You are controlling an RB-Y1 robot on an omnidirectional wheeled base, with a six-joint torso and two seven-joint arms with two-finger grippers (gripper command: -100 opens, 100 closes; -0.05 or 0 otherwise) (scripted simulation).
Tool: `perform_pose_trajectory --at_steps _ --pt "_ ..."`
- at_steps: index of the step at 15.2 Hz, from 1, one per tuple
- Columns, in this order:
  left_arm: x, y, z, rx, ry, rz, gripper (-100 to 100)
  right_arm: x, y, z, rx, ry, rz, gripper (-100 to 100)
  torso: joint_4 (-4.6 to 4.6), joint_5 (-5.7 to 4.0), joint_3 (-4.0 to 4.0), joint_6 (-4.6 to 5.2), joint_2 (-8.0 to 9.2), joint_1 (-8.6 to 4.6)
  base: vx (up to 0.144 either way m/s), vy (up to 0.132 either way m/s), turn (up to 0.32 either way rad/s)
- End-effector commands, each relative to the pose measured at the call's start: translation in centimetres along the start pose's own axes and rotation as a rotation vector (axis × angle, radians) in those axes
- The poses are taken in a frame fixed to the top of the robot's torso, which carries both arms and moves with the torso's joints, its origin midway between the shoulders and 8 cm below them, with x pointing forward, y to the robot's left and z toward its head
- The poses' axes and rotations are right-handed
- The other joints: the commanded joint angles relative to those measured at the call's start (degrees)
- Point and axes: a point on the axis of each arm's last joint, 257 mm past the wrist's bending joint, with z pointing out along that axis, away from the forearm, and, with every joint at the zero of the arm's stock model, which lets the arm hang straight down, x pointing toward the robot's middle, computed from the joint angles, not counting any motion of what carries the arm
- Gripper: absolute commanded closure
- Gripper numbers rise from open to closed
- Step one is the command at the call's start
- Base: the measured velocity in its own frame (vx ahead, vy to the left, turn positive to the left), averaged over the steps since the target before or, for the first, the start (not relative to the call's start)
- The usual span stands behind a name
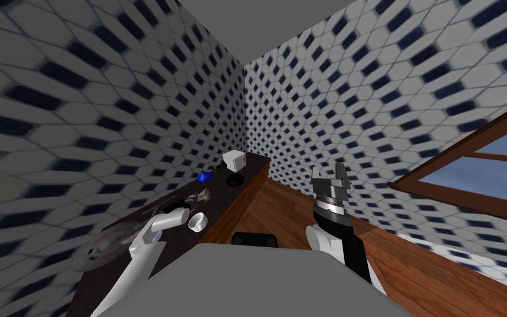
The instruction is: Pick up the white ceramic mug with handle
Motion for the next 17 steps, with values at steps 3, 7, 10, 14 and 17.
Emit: perform_pose_trajectory --at_steps 3,7,10,14,17 --pt "-0.9 2.6 0.6 -0.103 -0.013 -0.025 -100 0.0 0.0 0.0 0.0 0.0 0.0 0 0.0 0.0 0.0 -0.02 0.01 -0.01 0.003 0.006 -0.039" --pt "-1.5 5.0 0.7 -0.197 -0.022 -0.044 -100 0.0 0.0 0.0 0.0 0.0 0.0 0 0.0 0.0 0.0 0.01 0.0 0.01 0.006 0.01 -0.088" --pt "-2.0 7.1 0.6 -0.276 -0.028 -0.064 -100 0.0 0.0 0.0 0.0 0.0 0.0 0 0.0 0.0 -0.01 0.0 -0.01 0.02 0.009 0.013 -0.066" --pt "-2.4 9.0 0.5 -0.351 -0.033 -0.084 -100 0.0 0.0 0.0 0.0 0.0 0.0 0 -0.01 0.01 -0.02 0.0 -0.03 0.05 0.01 0.017 -0.062" --pt "-2.6 10.7 0.2 -0.418 -0.036 -0.104 -100 0.0 0.0 0.0 0.0 0.0 0.0 0 -0.01 0.01 -0.02 -0.01 -0.04 0.05 0.014 0.019 -0.065"
